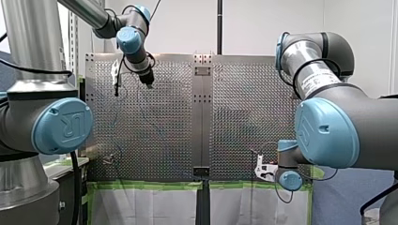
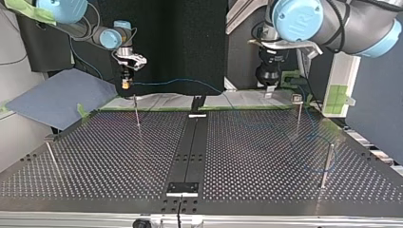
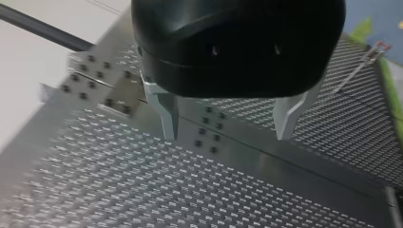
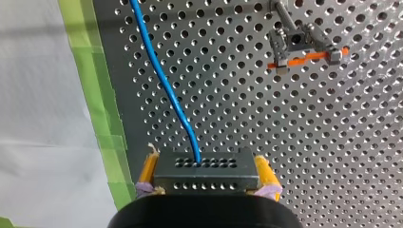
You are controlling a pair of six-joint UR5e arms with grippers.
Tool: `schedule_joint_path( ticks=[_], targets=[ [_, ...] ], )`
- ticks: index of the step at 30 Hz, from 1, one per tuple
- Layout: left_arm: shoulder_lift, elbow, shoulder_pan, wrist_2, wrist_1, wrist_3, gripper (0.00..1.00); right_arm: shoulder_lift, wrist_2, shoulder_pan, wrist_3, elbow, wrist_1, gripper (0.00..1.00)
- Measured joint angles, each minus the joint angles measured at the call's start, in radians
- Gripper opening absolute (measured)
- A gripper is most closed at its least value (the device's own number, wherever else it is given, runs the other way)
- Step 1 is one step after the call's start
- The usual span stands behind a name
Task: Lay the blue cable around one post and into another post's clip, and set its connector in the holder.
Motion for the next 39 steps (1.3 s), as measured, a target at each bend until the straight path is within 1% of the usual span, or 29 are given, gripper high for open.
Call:
schedule_joint_path(
  ticks=[3,5,7,11,14,19,24,27,29,33,39],
  targets=[
    [-0.028,0.002,-0.028,-0.014,0.028,-0.003,0.99,0.0,0.001,-0.004,-0.004,0.0,0.001,0.0],
    [-0.046,0.014,-0.046,-0.015,0.045,-0.001,0.99,0.0,0.004,-0.008,-0.013,0.0,0.004,0.0],
    [-0.064,0.029,-0.064,-0.014,0.064,0.005,0.99,0.0,0.008,-0.011,-0.025,0.0,0.007,0.0],
    [-0.094,0.057,-0.094,-0.012,0.094,0.011,0.99,0.0,0.01,-0.014,-0.038,0.0,0.01,0.0],
    [-0.118,0.082,-0.118,-0.015,0.118,0.011,0.99,0.0,0.011,-0.018,-0.053,0.0,0.017,0.0],
    [-0.157,0.12,-0.157,-0.021,0.157,0.002,0.99,-0.006,0.014,-0.02,-0.091,0.0,0.026,0.0],
    [-0.194,0.157,-0.194,-0.031,0.194,-0.026,0.99,-0.038,0.012,-0.024,-0.114,0.002,0.047,0.0],
    [-0.218,0.182,-0.219,-0.032,0.218,-0.047,0.99,-0.057,0.009,-0.024,-0.12,0.003,0.057,0.0],
    [-0.236,0.199,-0.236,-0.032,0.235,-0.057,0.99,-0.063,0.007,-0.023,-0.12,0.003,0.06,0.0],
    [-0.276,0.229,-0.276,-0.034,0.276,-0.074,0.99,-0.067,0.002,-0.021,-0.112,0.003,0.062,0.0],
    [-0.326,0.202,-0.326,-0.059,0.325,-0.102,0.99,-0.067,0.0,-0.018,-0.105,0.004,0.072,0.0]
  ],
)
